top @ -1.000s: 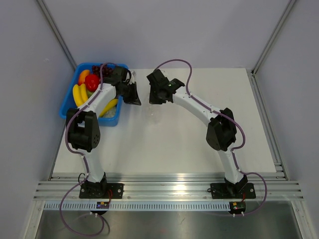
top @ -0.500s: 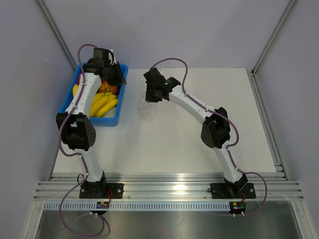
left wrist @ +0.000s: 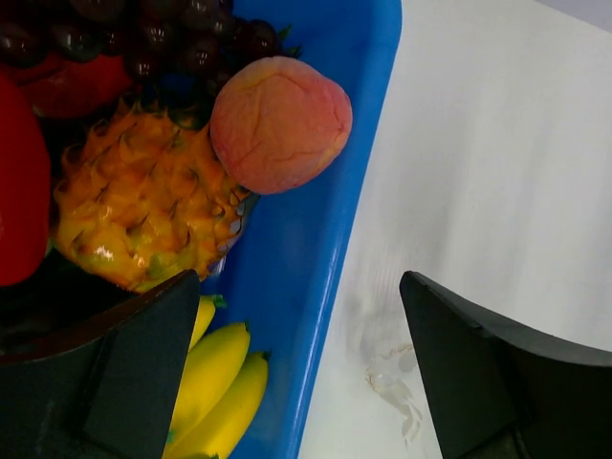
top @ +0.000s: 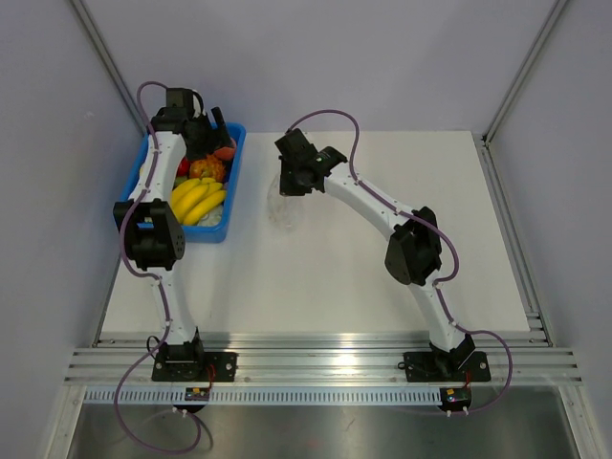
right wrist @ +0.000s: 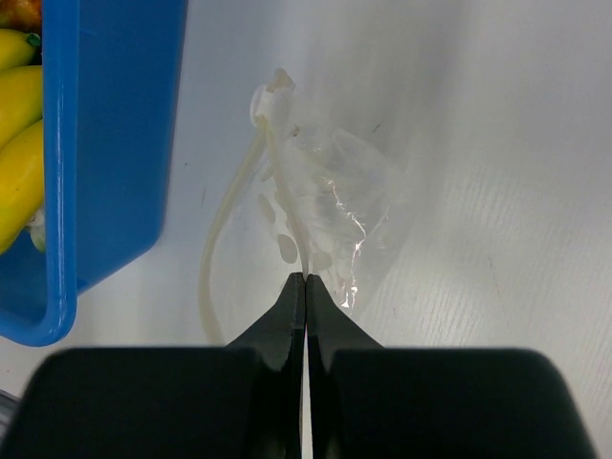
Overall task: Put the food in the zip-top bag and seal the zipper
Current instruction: Pick up the fake fruit from the bin.
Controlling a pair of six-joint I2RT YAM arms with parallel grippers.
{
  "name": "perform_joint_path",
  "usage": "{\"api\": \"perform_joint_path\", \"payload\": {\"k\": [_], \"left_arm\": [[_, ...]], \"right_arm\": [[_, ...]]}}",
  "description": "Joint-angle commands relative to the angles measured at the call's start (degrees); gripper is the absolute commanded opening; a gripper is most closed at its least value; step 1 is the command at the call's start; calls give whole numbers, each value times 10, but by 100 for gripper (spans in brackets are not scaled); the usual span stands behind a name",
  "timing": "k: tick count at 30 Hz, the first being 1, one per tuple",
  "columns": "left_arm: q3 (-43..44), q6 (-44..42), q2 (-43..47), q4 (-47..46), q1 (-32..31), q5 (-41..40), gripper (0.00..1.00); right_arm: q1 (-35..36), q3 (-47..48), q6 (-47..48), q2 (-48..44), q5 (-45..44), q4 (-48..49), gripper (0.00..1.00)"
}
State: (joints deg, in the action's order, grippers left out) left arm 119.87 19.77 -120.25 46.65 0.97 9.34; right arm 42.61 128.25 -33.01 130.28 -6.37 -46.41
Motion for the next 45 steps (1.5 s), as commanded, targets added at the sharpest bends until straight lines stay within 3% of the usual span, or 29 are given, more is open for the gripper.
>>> {"api": "perform_joint_path", "payload": {"k": [1,7,10,24,30,35,45], "left_arm": [[21,6,-18,-77,6,-6,88],[33,10,-54,-135,6,-21,88],[65,15,-83,-130,6,-16,91],[56,31,-120,-145,2,-25,84],[85,40,-144,-143,1,-13,86],[79,41,-138,-143,1,-17,65],[-25,35,-3,-172,2,-22,46]], "right_arm": [[8,21,9,-2,7,3,0],[8,6,9,-8,14,9,0],[8,3,11,-7,18,10,0],[8,-9,8,-8,28,18,0],[8,-12,8,-8,29,18,0],[8,-13,9,-8,29,19,0],[8,-10,10,-6,23,11,0]]}}
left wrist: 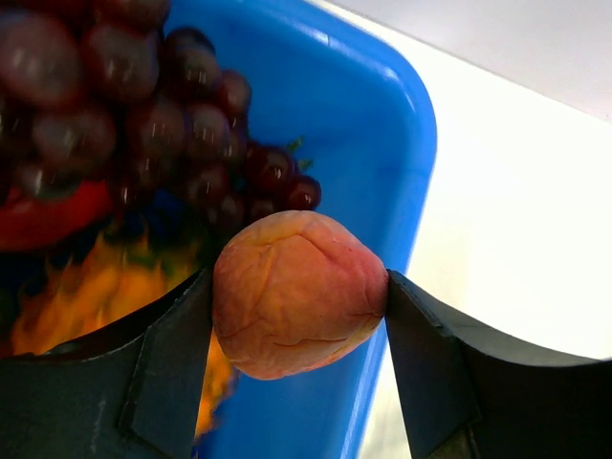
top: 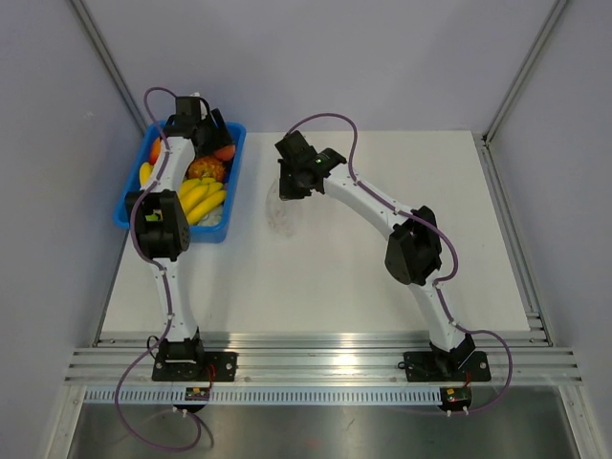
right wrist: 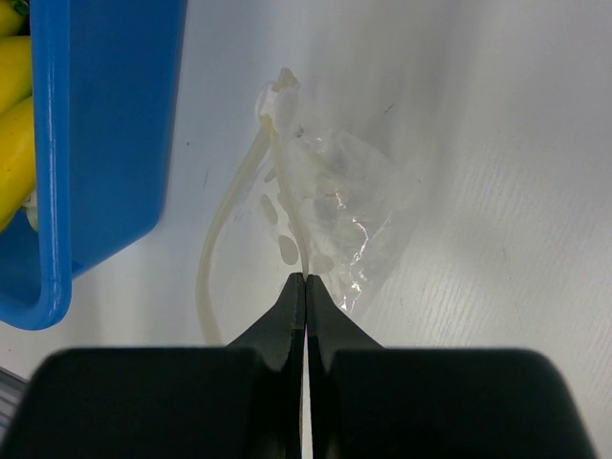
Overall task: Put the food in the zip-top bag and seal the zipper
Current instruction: Pick up the fake fruit from the bin, then place the fake fruit in the zipper food storage bag.
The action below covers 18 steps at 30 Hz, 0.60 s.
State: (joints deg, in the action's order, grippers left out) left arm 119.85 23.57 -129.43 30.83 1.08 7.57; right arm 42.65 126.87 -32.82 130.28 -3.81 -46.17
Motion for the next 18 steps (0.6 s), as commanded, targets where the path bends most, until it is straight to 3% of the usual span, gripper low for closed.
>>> {"api": "perform_joint_path", "payload": {"k": [1,8,14,18], "left_arm": [[-49,-4,104,-16,0,-1,44],[-138,-5,211,-11,-1,90,34],[-274,10,331,-47,-33,205,33],[-337,46,366,-74,-46,267,33]], "right_arm": [[8,5,9,-6,-4,8,0],[8,24,9,-2,-9,-1,0],[8,42,10,4,-14,-7,0],[8,42,7,4,-12,-8,0]]}}
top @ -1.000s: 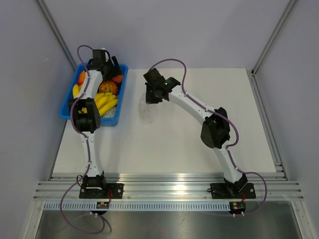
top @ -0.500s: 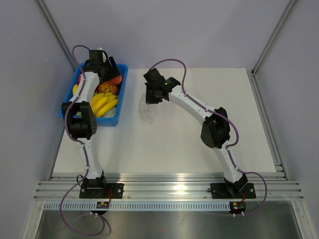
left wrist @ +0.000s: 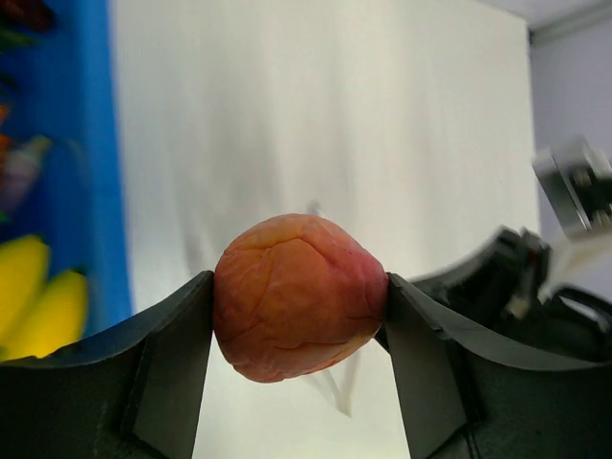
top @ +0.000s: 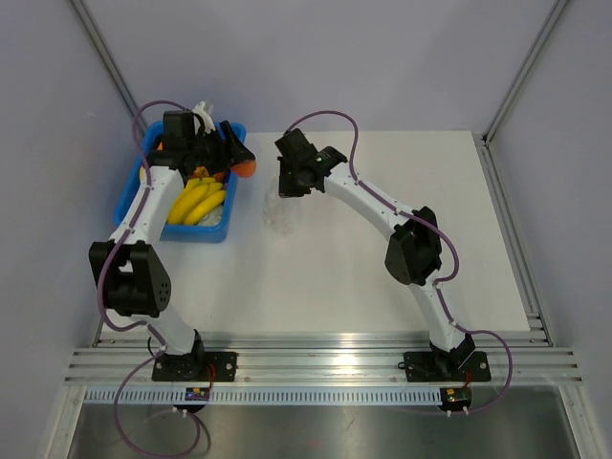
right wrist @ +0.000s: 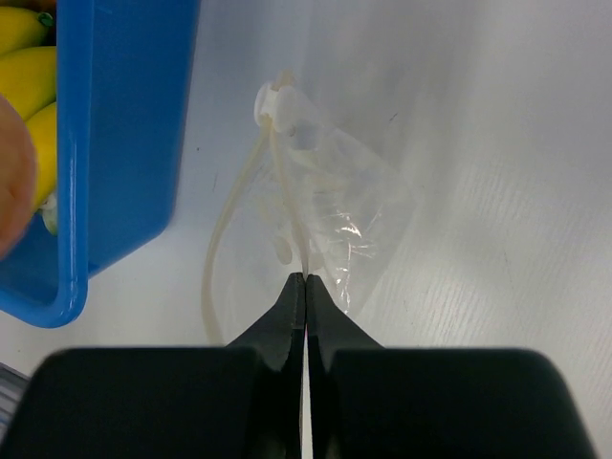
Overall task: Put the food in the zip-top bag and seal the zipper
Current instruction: Place the fake fruit in the zipper food storage bag.
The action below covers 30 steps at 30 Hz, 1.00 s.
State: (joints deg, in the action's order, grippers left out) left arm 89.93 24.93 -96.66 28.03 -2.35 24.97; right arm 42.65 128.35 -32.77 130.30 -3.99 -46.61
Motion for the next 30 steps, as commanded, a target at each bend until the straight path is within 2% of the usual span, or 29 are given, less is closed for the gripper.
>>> {"api": "perform_joint_path", "payload": {"k": [1,8,15,30], "left_arm": [[-48,42,48,-53,-15,104,33],[-122,111,68,-133,-58,161,34],[-162,139,49,-164,-71,166,31],[-174,110,11,-127,-70,130,29]], "right_arm": [[9,26,6,4,-8,-2,0],[8,27,3,4,-10,-1,0],[8,24,-4,4,-2,4,0],[5,-59,-40,-38,29,79,0]]}}
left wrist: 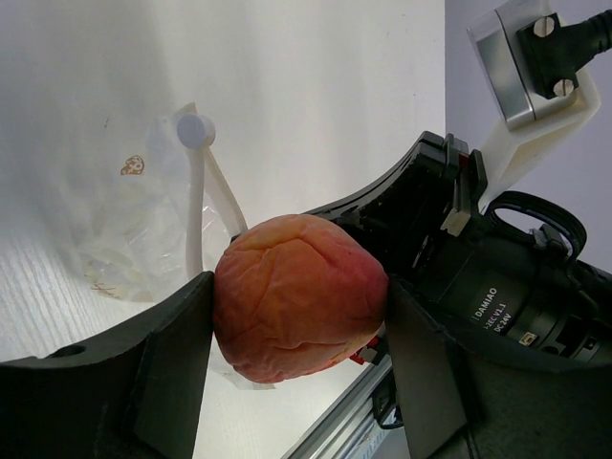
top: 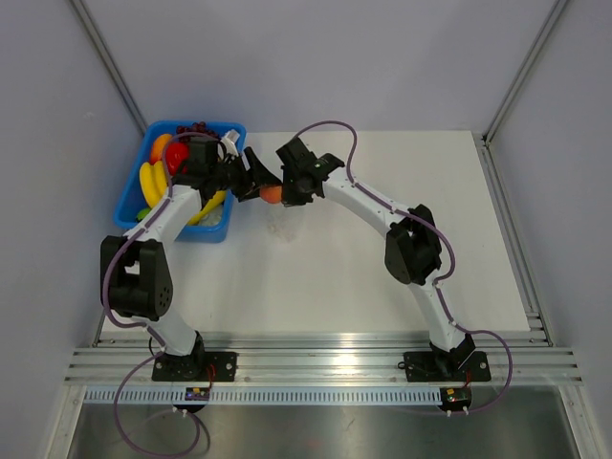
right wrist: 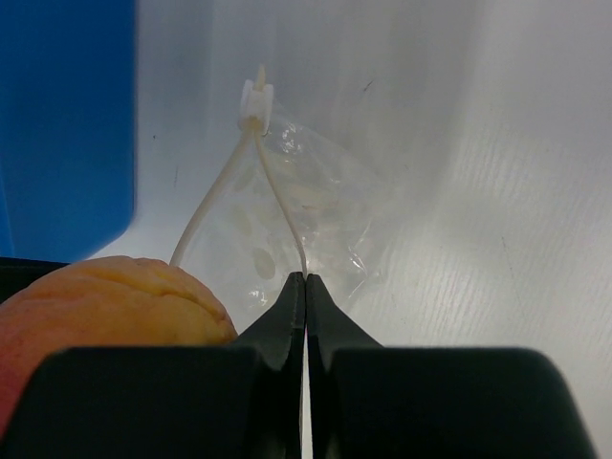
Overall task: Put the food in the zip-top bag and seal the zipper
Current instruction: Place the fake fruit in the zipper food storage bag.
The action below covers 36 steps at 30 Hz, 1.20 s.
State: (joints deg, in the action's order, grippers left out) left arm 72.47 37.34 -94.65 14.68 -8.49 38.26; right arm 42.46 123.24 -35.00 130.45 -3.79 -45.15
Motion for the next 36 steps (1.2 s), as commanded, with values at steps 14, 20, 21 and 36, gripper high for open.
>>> {"api": "perform_joint_path", "payload": {"k": [14,20,21,36], "left_arm": [[7,-38,-19,51,1,-9,28],[16,-45,-25,67,1,-20,28],[17,-45,-26,67,1,-20,28],[7,-56,-62,80,0,-42,26]], "right_arm": [[-4,-122,-71,-100,74,200,0],[-8,-145,-86,-108,94,229,0],[-10,-147,-89,-109,96,231,0],[-22,-162,-123,-90,155,269,0]]}}
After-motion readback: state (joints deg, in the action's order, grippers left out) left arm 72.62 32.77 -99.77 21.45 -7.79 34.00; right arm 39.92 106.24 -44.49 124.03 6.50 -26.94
